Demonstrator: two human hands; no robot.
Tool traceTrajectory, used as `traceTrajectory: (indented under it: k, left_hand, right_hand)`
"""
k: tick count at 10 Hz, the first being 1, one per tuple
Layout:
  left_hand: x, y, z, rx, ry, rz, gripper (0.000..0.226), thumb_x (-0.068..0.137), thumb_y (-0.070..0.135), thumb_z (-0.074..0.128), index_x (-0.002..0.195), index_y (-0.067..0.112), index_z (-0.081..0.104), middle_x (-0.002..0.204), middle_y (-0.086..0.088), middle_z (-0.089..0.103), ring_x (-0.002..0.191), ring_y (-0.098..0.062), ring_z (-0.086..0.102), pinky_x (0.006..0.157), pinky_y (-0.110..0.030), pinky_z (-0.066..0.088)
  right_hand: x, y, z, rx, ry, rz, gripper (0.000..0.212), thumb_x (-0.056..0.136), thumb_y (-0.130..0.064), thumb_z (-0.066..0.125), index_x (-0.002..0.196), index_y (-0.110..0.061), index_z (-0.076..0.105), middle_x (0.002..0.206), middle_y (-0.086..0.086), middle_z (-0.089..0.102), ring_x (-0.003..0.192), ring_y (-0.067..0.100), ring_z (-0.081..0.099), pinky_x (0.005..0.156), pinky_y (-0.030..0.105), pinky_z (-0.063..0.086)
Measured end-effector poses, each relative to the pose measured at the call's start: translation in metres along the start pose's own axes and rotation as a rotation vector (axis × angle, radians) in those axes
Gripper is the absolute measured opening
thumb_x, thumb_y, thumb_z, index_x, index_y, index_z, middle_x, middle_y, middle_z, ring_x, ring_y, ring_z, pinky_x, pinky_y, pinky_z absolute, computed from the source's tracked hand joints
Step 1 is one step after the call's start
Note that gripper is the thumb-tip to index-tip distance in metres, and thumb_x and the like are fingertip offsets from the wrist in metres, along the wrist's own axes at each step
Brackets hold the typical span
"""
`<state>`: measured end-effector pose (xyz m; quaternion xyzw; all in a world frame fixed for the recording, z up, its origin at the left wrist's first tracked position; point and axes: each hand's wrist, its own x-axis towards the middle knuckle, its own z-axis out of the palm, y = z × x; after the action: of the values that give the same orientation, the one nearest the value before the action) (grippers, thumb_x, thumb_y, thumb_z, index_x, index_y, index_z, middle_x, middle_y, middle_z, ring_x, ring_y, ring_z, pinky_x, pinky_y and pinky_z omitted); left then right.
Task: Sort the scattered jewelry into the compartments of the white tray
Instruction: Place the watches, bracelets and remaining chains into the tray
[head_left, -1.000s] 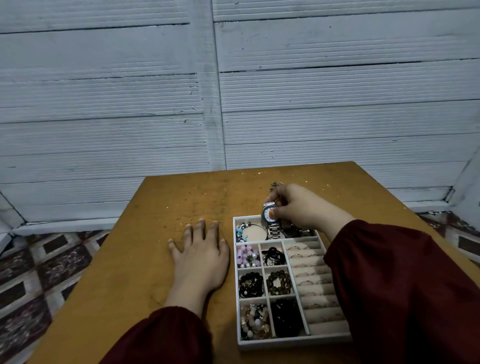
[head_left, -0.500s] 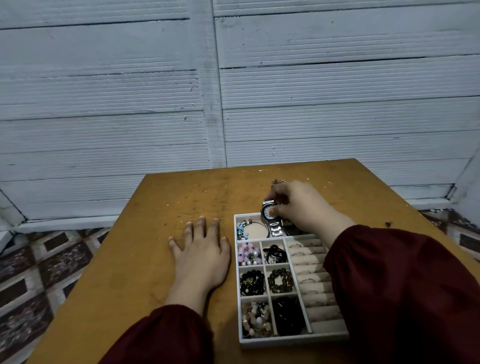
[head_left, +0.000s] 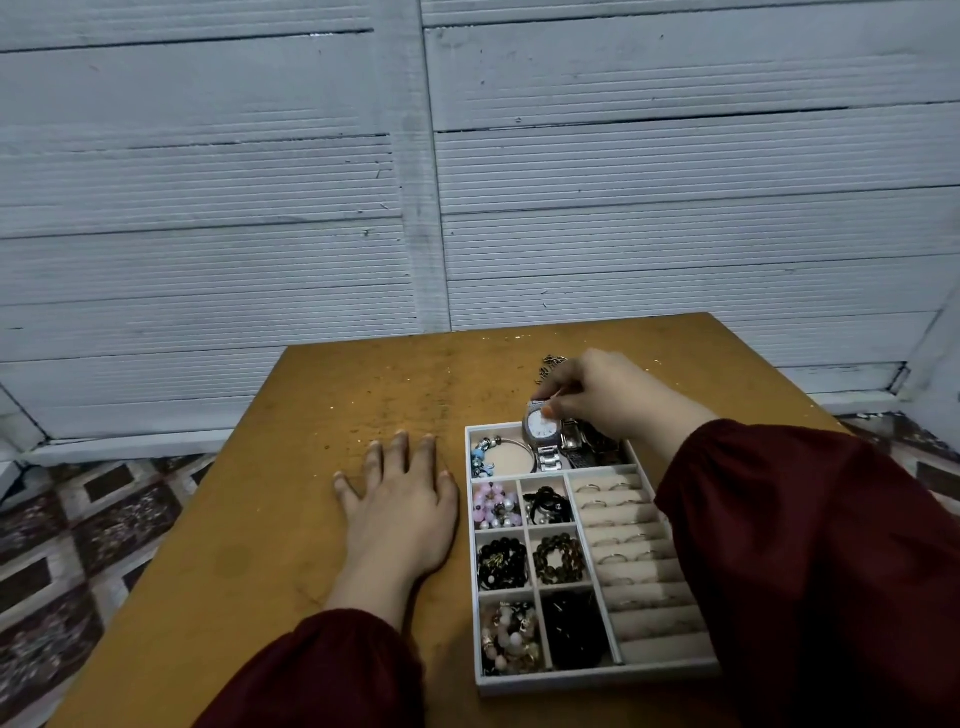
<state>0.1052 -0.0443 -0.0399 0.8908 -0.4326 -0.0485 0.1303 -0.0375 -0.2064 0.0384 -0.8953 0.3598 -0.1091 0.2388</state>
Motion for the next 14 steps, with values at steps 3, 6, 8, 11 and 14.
traceTrajectory:
  k: [3, 6, 8, 11, 14]
  left_hand:
    - [0.001, -0.001, 0.002, 0.006, 0.005, -0.002, 0.054, 0.098, 0.045, 0.021, 0.150, 0.032, 0.014, 0.160, 0.003, 0.005, 0.147, -0.022, -0.001, 0.113, -0.058, -0.002]
    - [0.001, -0.001, 0.002, 0.008, 0.002, -0.003, 0.054, 0.098, 0.046, 0.021, 0.150, 0.031, 0.014, 0.160, 0.003, 0.005, 0.147, -0.021, -0.001, 0.114, -0.059, -0.002]
    - [0.001, 0.000, 0.001, 0.008, 0.001, -0.001, 0.055, 0.098, 0.046, 0.021, 0.150, 0.031, 0.013, 0.160, 0.003, 0.005, 0.147, -0.022, -0.001, 0.114, -0.059, -0.001]
    - [0.001, 0.000, 0.001, 0.002, 0.005, 0.000, 0.054, 0.098, 0.046, 0.021, 0.150, 0.031, 0.014, 0.160, 0.003, 0.005, 0.147, -0.021, -0.001, 0.114, -0.059, -0.002]
    - [0.001, 0.000, 0.001, 0.005, 0.002, -0.004, 0.055, 0.098, 0.046, 0.021, 0.150, 0.031, 0.013, 0.160, 0.003, 0.004, 0.147, -0.021, -0.002, 0.114, -0.059, -0.002]
  right_hand:
    - [-0.001, 0.000, 0.003, -0.070, -0.114, 0.002, 0.013, 0.086, -0.028, 0.068, 0.097, -0.027, 0.074, 0.079, -0.012, 0.065, 0.086, 0.013, 0.061, 0.087, 0.031, 0.047]
    - [-0.011, -0.009, 0.006, -0.229, -0.062, -0.030, 0.034, 0.077, -0.042, 0.072, 0.110, -0.033, 0.067, 0.099, -0.010, 0.064, 0.109, 0.019, 0.038, 0.090, 0.037, 0.025]
    - [-0.013, -0.008, 0.009, -0.267, -0.012, -0.041, 0.031, 0.077, -0.039, 0.073, 0.107, -0.035, 0.066, 0.110, -0.010, 0.062, 0.110, 0.020, 0.036, 0.088, 0.037, 0.025]
    - [-0.009, 0.001, 0.017, -0.211, 0.059, -0.081, 0.034, 0.077, -0.038, 0.074, 0.109, -0.034, 0.063, 0.103, -0.013, 0.066, 0.110, 0.018, 0.038, 0.081, 0.034, 0.024]
    - [-0.005, 0.007, 0.012, -0.147, 0.064, -0.057, 0.027, 0.076, -0.037, 0.075, 0.103, -0.037, 0.069, 0.095, -0.017, 0.062, 0.114, 0.017, 0.037, 0.094, 0.037, 0.026]
